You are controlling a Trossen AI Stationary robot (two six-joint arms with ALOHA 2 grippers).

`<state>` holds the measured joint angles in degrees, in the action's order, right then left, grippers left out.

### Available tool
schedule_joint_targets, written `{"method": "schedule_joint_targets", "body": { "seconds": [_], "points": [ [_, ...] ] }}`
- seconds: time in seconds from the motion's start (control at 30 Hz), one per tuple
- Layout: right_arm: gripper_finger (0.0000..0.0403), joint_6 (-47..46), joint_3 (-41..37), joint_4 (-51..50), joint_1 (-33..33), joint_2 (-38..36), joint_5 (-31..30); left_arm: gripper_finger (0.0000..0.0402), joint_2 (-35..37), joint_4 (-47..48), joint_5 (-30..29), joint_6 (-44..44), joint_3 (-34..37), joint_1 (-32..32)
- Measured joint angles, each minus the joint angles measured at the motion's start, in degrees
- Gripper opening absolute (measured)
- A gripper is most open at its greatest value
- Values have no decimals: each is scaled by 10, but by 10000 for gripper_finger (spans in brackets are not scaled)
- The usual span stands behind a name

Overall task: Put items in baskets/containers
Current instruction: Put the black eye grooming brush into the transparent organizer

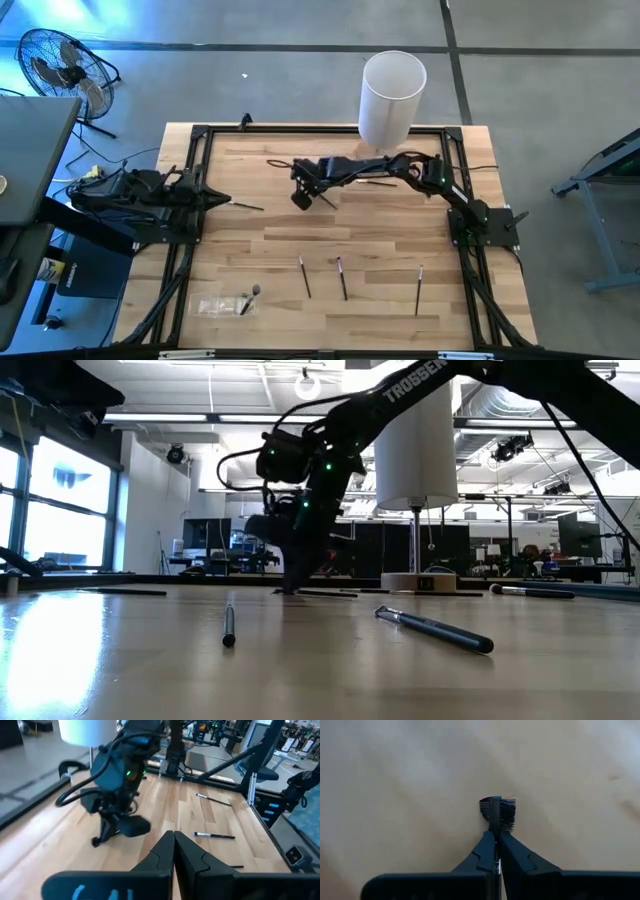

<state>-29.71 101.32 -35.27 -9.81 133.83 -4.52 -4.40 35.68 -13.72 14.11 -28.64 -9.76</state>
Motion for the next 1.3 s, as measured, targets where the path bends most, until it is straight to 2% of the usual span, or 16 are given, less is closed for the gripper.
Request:
{"method": "schedule_joint_targets", "body": {
  "seconds": [0.23,0.37,0.43,0.53,0.67,0.8,0.9,1.0,1.07,1.13,1.3],
  "points": [
    [3,93,-5,-74,72,-38,29,0,-49,5,20,27,0,0],
    [2,113,-5,-97,116,-71,9,0,-73,-3,36,42,0,0],
    [1,116,-22,-78,137,-85,0,0,-82,-29,37,43,3,0],
    [1,85,-73,-31,164,-109,-6,0,-87,-119,37,16,25,0],
    [1,16,-172,91,197,-178,-4,0,-98,-235,28,-36,66,0],
    [1,-47,-295,246,227,-255,-26,0,-102,-261,10,-48,93,0],
    [1,-33,-374,415,256,-300,-53,0,-101,-261,8,-49,103,0],
    [0,22,-422,601,282,-299,-84,0,-101,-262,9,-49,104,0],
    [0,46,-422,694,296,-277,-122,0,-101,-262,11,-49,104,0],
    [0,65,-392,746,304,-254,-163,0,-101,-261,12,-49,104,0],
    [0,168,-227,758,312,-151,-156,0,-101,-261,11,-57,104,0]
  ]
}}
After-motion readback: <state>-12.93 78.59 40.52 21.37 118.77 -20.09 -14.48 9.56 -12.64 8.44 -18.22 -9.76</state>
